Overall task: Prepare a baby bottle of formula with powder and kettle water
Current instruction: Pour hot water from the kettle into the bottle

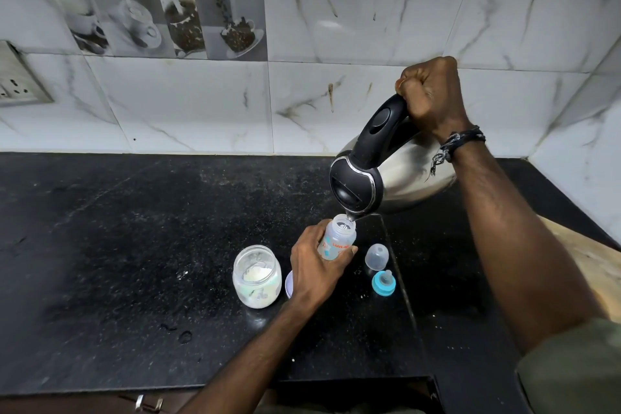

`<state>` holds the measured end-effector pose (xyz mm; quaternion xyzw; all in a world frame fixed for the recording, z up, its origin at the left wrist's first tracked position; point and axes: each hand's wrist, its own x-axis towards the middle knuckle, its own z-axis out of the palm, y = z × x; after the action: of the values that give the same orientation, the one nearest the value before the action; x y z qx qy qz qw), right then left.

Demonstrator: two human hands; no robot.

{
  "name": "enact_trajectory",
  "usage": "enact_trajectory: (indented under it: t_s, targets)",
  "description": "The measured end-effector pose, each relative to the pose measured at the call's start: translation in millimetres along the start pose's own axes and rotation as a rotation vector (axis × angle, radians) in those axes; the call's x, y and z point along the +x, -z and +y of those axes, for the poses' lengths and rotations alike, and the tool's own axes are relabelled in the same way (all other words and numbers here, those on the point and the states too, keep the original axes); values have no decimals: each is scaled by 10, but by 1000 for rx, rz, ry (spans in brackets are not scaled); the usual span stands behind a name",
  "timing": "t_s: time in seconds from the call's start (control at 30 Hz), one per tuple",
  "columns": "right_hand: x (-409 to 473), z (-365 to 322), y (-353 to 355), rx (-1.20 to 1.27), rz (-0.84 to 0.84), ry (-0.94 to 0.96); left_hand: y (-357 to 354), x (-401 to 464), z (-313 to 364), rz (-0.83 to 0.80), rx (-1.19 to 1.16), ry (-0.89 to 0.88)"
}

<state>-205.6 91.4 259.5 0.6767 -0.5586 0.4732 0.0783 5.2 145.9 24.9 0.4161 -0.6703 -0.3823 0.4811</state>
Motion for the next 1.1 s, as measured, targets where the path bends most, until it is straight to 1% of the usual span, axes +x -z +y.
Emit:
enact_trajectory:
  t_s: [0.33, 1.1]
  targets:
    - [16, 2, 12, -36, 3, -19, -16, 9, -10, 4, -4, 19]
    - [39, 40, -8, -48, -19, 14, -43, 36, -30, 2, 2, 30]
